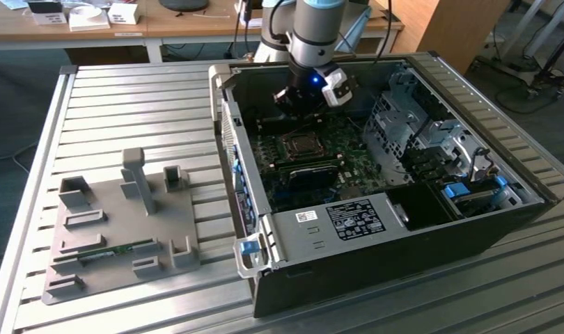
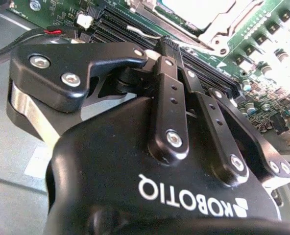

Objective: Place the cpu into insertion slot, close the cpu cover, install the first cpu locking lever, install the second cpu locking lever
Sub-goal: 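Install the first cpu locking lever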

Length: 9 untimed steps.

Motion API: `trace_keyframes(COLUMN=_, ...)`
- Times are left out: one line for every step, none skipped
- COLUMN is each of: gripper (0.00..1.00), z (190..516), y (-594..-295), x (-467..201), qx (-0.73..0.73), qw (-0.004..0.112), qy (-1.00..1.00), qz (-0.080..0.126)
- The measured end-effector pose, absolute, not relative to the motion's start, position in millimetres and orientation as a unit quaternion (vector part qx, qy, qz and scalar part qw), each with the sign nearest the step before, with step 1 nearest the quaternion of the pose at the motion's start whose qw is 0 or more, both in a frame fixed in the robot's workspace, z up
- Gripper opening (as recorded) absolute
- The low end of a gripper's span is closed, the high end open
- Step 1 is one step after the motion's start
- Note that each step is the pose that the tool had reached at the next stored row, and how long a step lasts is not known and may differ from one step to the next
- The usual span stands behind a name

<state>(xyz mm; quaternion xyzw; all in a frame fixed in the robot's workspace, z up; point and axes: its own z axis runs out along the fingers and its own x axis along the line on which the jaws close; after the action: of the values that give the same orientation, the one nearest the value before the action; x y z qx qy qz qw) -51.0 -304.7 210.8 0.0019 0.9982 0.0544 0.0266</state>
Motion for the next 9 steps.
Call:
trace_keyframes(gripper=0.11, z=210.4, y=-304.7, x=-50.6, qx=0.002, qw=0.027, qy=0.998, qz=0.054)
trace_keyframes(gripper=0.11, z=210.2, y=-304.7, x=-50.3, qx=0.002, qw=0.027, qy=0.998, qz=0.054)
trace_keyframes(gripper=0.11, z=210.0, y=-304.8, x=-50.0, qx=0.002, qw=0.027, qy=0.998, qz=0.054)
trace_keyframes(gripper=0.11, z=209.8, y=-304.7, x=-49.7, qx=0.002, qw=0.027, qy=0.998, qz=0.054)
trace_keyframes(gripper=0.11, z=209.6, y=-304.7, x=-49.7, qx=0.002, qw=0.027, qy=0.998, qz=0.054)
trace_keyframes(gripper=0.11, z=209.5, y=-304.7, x=-49.7, qx=0.002, qw=0.027, qy=0.998, qz=0.054)
trace_keyframes(gripper=0.11, z=209.4, y=-304.7, x=-49.6, qx=0.002, qw=0.027, qy=0.998, qz=0.054)
trace_keyframes(gripper=0.11, z=209.3, y=-304.7, x=-49.5, qx=0.002, qw=0.027, qy=0.998, qz=0.054)
trace_keyframes(gripper=0.11, z=209.2, y=-304.6, x=-49.4, qx=0.002, qw=0.027, qy=0.998, qz=0.054)
